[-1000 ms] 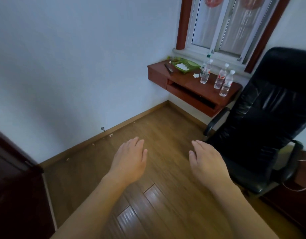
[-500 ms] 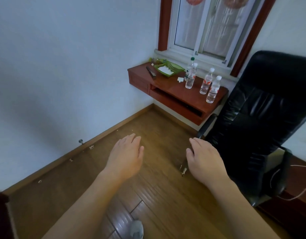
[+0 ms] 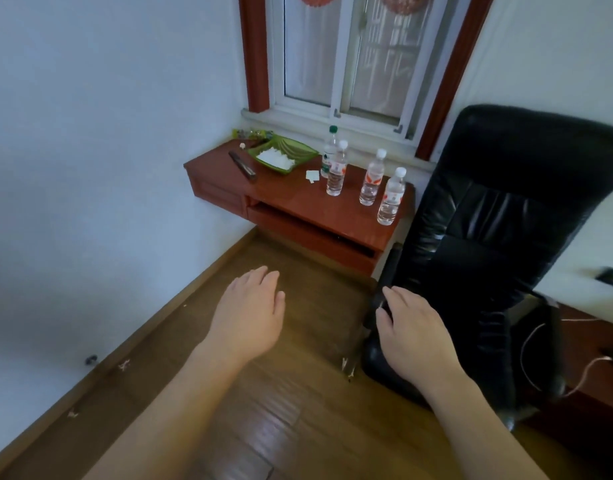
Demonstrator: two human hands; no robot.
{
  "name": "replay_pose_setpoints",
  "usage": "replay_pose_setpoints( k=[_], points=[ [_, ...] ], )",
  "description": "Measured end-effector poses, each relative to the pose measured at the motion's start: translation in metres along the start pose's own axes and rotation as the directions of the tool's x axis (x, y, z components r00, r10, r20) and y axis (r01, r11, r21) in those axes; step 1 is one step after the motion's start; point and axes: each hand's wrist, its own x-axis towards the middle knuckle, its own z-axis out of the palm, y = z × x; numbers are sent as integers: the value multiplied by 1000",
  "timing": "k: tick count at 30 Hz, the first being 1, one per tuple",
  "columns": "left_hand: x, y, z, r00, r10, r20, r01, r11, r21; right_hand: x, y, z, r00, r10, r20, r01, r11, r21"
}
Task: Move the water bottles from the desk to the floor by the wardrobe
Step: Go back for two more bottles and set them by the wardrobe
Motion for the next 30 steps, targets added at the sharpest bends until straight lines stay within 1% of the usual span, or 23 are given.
replay_pose_setpoints(
  k=[3, 8, 18, 24, 30],
  points=[
    [46, 10, 7, 999, 48, 17, -48, 999, -12, 37, 12, -2, 999, 54, -9, -54, 998, 16],
    [128, 36, 26, 996, 87, 16, -87, 996, -1, 108, 39, -2, 995, 96, -19, -96, 995, 23],
    [284, 87, 46, 988, 155, 11, -155, 988, 5, 256, 90, -23, 997, 67, -24, -68, 997, -22],
    [363, 97, 56, 979, 198, 42, -197, 980, -19, 326, 108, -25, 993, 115, -35, -116, 993, -28],
    [456, 93, 71, 951, 306, 52, -304, 952, -41, 395, 109, -16, 979, 198, -45, -198, 980, 5]
  ],
)
